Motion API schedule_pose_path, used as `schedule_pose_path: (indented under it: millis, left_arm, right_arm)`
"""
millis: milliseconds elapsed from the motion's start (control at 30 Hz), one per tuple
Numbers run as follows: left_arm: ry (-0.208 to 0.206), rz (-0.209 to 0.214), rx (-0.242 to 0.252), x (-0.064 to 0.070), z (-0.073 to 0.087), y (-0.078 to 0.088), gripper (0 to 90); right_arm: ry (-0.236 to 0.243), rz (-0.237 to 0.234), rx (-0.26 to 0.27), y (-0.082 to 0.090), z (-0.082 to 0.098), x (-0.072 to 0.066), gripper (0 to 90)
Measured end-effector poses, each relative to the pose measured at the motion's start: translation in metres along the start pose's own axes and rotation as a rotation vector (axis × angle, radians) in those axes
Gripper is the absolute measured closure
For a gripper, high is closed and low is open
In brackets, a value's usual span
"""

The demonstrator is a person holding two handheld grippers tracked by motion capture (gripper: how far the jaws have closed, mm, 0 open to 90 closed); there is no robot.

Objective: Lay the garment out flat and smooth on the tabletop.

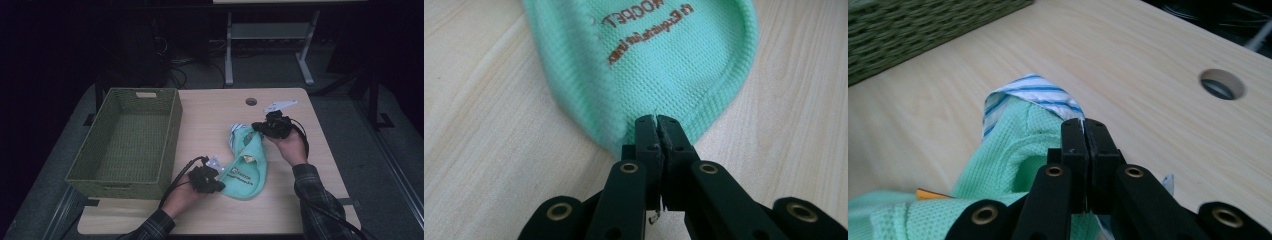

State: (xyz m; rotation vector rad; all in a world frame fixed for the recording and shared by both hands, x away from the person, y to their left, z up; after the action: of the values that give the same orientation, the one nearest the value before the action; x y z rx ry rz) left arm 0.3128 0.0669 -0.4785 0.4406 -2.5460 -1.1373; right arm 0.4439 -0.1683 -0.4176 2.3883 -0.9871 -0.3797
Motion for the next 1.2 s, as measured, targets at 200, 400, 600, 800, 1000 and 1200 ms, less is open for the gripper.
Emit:
schedule_pose_path:
  millis: [200, 400, 600, 800, 1000, 1200]
  left_arm:
    - [0.0, -0.001, -0.004, 0.0, 0.0, 0.0, 87.7]
    - [0.002, 0.0, -0.002, 0.0, 0.0, 0.0, 87.7]
    - [0.005, 0.001, 0.0, 0.0, 0.0, 0.0, 87.7]
    - [0.014, 0.002, 0.004, 0.001, 0.0, 0.0, 87.6]
    - [0.014, 0.007, 0.007, 0.0, 0.0, 0.0, 87.5]
    - [0.014, 0.0, 0.0, 0.001, 0.0, 0.0, 87.5]
  right_arm:
    - [-0.014, 0.008, -0.012, -0.003, 0.007, 0.007, 87.4]
    - [-0.042, -0.039, 0.018, -0.003, 0.013, 0.003, 76.3]
    - [-0.023, -0.054, 0.018, -0.006, 0.008, -0.004, 74.6]
    - [-0.017, -0.064, 0.012, -0.017, -0.001, -0.007, 73.6]
    - [0.0, -0.079, -0.013, -0.038, -0.007, -0.013, 72.7]
    - [0.003, -0.087, -0.041, -0.057, -0.009, -0.022, 72.1]
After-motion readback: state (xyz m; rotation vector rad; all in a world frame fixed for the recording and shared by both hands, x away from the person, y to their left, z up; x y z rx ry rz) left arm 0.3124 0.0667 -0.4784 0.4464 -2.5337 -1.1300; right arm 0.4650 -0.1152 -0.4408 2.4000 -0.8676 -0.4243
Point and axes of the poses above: each handheld gripper's, and its own axes: y roughly backward along the jaws, z roughly out of its underside, x roughly to its right, the point moved 3 cm from there along -y, roughly forward along the jaws, and after that the axes turned 5 degrees about x, right-handed, at the moved point
